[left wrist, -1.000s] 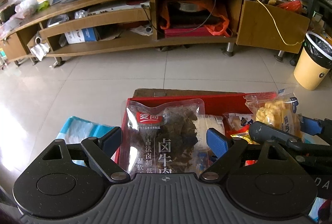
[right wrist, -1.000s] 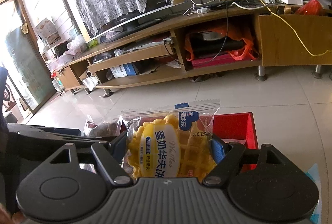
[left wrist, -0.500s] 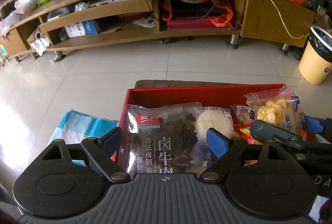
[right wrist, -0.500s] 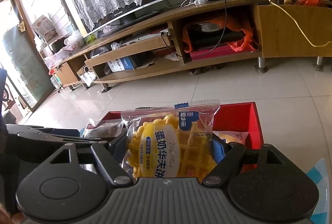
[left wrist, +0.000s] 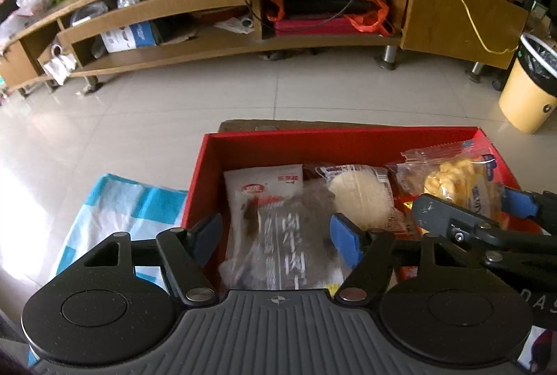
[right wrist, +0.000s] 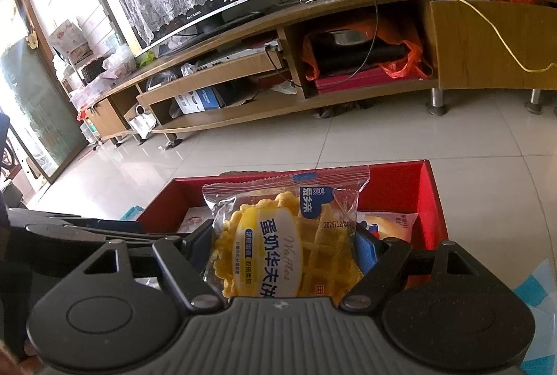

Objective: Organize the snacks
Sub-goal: 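Lower the jerky packet into the box and open the left tool while the right tool lowers the waffle packet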

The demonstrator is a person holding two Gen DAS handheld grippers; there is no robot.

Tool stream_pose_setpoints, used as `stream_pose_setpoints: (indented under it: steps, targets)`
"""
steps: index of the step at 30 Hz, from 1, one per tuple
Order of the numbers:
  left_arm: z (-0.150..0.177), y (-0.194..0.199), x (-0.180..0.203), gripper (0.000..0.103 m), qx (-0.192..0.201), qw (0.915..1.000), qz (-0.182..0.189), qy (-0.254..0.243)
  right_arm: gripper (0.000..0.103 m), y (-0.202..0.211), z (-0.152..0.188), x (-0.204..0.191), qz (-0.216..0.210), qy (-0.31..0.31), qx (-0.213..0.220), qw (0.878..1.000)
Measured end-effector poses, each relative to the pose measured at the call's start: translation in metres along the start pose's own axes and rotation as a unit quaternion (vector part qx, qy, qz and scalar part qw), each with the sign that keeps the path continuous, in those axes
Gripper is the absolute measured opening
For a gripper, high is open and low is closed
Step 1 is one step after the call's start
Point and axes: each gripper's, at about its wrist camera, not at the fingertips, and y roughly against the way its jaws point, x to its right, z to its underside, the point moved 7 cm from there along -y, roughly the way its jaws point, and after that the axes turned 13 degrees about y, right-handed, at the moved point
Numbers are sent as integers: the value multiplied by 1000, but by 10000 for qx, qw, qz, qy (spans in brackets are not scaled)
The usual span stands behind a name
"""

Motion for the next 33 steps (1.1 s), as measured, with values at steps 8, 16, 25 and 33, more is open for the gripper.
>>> stream_pose_setpoints:
  steps: [8,16,25,33]
  targets:
    - [6,-2,-4,81,-40,10000,-60,-29,80,-7,6,-1,82,56,-205,9997]
    - [10,5,-6,84,-55,10000,-63,-14,84,-3,10,-1,183,84,-296,9994]
    - [15,13,-8,85,-69,9999,-81,-7,88,9,7,-1,289,113,-263,9992]
    - [22,24,-9,86,-140,9999,-81,-18,88,23,10,-6,384,170,-330,9986]
